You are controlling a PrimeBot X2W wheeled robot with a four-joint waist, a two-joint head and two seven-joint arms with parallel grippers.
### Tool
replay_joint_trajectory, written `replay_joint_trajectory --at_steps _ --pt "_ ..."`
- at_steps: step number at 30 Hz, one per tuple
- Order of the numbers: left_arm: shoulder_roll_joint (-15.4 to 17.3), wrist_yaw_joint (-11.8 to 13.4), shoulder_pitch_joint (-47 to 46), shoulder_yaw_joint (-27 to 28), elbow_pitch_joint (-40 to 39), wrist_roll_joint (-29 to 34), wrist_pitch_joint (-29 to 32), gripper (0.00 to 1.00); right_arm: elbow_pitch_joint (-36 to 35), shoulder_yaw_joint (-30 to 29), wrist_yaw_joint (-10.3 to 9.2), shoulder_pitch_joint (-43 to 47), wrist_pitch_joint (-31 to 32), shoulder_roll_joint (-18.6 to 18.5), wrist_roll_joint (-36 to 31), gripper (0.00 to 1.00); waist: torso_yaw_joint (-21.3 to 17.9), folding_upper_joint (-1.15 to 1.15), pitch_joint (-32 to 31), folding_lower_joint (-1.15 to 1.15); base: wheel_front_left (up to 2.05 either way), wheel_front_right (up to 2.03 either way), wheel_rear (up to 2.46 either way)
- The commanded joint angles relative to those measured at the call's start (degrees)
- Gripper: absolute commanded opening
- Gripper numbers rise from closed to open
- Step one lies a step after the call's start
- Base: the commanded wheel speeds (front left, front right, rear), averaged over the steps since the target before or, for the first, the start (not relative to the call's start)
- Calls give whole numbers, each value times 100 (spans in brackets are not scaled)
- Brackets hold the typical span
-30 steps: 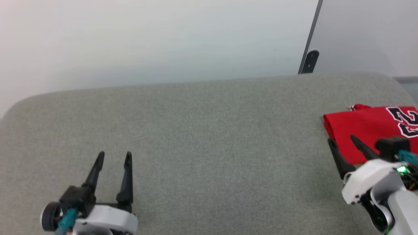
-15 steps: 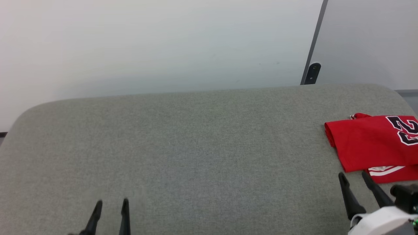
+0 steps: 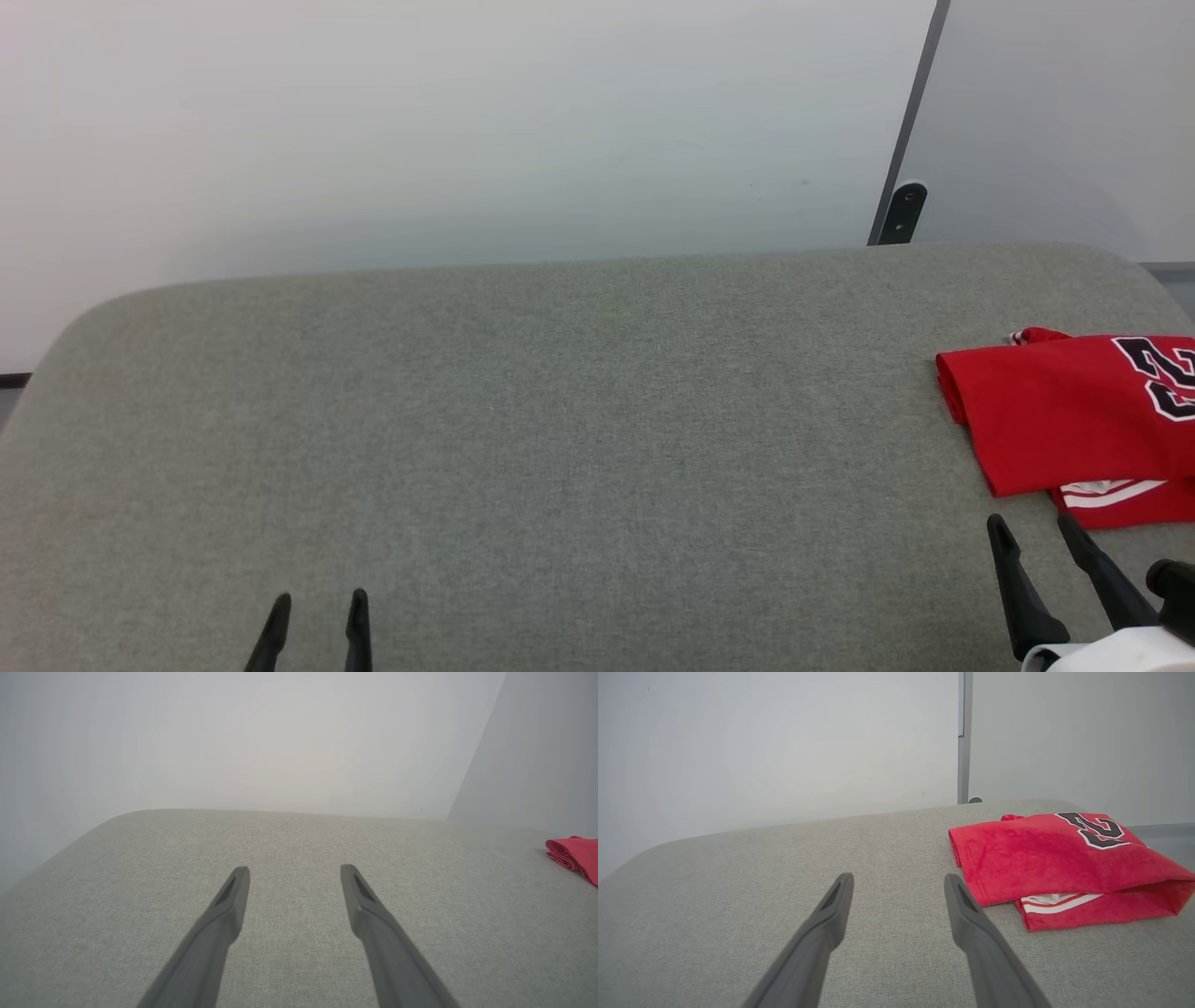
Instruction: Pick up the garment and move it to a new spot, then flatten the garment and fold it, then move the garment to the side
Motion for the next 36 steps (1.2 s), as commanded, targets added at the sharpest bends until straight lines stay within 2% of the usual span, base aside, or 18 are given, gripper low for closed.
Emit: replay_joint_trajectory --at_steps 1,26,30,31,36 --pt "4 30 -41 -3 -35 58 1 100 -45 -40 -5 52 20 18 -10 100 -3 0 1 0 0 0 0" --pt "11 -26 -104 -69 -16 2 2 100 -191 -125 -5 87 106 127 -8 100 29 0 44 0 0 0 0" --pt "3 42 -131 -20 -51 -5 2 100 -217 -106 -5 67 101 151 -6 100 36 0 44 0 0 0 0" --pt "-10 18 -79 -34 -23 -5 -2 0 -178 -111 0 55 119 134 -34 0 35 0 44 0 0 0 0" --pt "-45 8 -130 -4 199 -273 100 0 61 -122 0 35 138 170 210 0 39 0 49 0 0 0 0"
